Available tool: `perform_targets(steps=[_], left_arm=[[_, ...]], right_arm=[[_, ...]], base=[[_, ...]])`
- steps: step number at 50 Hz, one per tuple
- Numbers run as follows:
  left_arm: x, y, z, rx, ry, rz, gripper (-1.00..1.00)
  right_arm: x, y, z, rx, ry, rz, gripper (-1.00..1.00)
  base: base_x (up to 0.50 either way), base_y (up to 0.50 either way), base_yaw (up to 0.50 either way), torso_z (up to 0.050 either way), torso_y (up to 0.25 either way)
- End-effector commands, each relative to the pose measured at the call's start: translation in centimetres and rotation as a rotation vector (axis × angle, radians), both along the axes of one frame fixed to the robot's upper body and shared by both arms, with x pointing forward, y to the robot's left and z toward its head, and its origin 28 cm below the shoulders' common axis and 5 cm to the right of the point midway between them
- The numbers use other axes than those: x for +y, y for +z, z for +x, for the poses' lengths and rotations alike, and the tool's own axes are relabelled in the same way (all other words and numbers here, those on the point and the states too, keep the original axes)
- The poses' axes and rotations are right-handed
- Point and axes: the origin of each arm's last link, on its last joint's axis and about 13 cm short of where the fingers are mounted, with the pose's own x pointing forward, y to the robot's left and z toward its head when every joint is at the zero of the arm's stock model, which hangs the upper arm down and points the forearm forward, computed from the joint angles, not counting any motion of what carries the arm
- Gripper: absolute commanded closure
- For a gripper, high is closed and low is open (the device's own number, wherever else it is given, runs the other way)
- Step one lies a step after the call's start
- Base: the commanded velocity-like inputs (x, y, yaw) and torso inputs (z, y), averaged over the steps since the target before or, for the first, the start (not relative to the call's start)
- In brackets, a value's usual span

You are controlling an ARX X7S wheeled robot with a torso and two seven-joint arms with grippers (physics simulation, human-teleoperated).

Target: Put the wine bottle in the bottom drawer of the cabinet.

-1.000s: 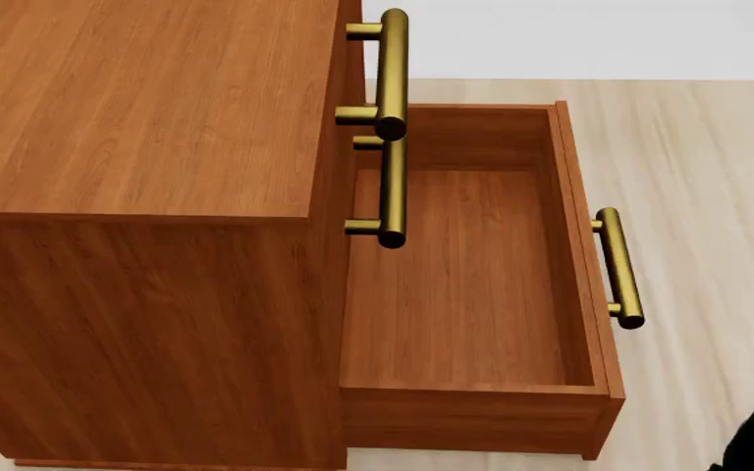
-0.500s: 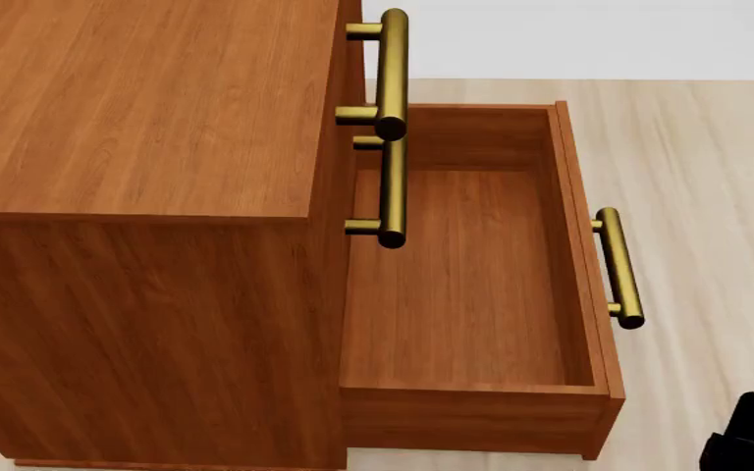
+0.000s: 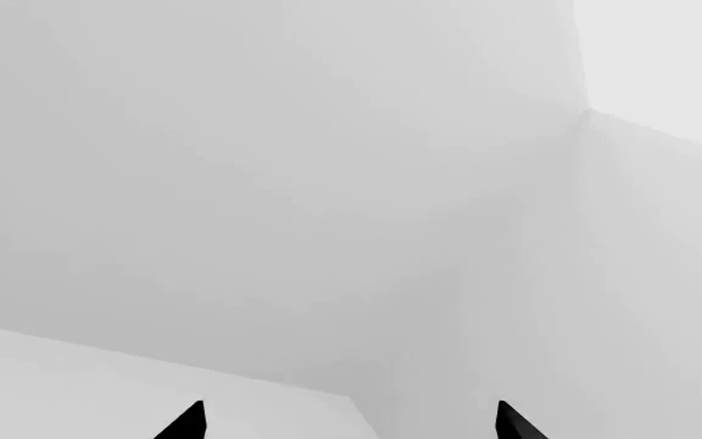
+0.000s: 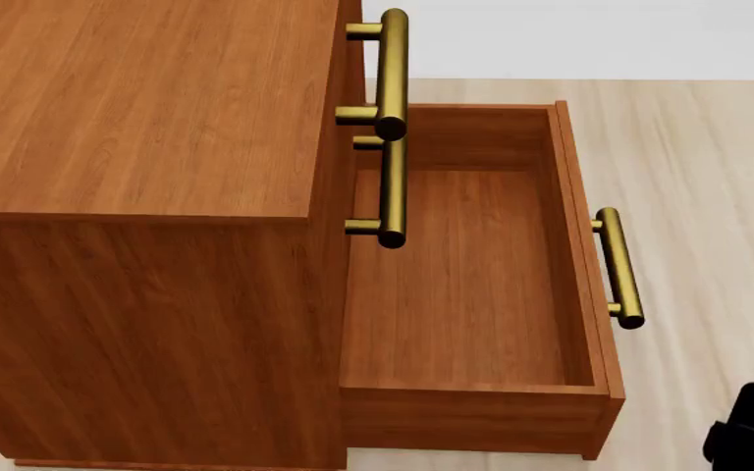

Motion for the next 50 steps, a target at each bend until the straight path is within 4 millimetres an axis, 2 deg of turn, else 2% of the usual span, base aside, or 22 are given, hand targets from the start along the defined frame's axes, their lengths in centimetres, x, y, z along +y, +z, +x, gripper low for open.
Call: perform_targets(steps=[1,19,35,38,40,47,50], left_arm=[[0.0,-0.1,0.0,0.003,-0.001,0.002,-1.00],[-0.1,-0.1,-0.1,0.006,-0.006,-0.001,-1.00],[0.0,-0.1,0.0,0.000,-0.012,0.000,-1.00],[-0.1,0.6,0.0,-0.001,-0.011,0.000,-1.00],[-0.1,0.0,-0.1,-0.001,-0.010,-0.001,-1.00],[-0.1,0.4,-0.1,0.000,-0.011,0.002,-1.00],[-0.1,-0.1,-0.1,-0.002,-0.011,0.000,-1.00]], right_arm=[[-0.3,-0.2,0.7,0.008,-0.007,0.010,-1.00],[-0.6,0.4,1.4,0.025,-0.021,0.003,-1.00],[-0.2,0.0,2.7,0.040,-0.005,0.007,-1.00],[-0.3,-0.1,2.8,0.042,-0.008,0.009,-1.00],[-0.4,-0.2,2.8,0.040,-0.009,0.013,-1.00],[-0.4,-0.3,3.2,0.045,-0.010,0.014,-1.00],[-0.5,-0.1,3.4,0.049,-0.010,0.008,-1.00]], base=[[0.00,0.00,0.00,0.000,0.000],[0.00,0.00,0.00,0.000,0.000],[0.00,0.00,0.00,0.000,0.000],[0.00,0.00,0.00,0.000,0.000],[0.00,0.00,0.00,0.000,0.000],[0.00,0.00,0.00,0.000,0.000],[0.00,0.00,0.00,0.000,0.000]])
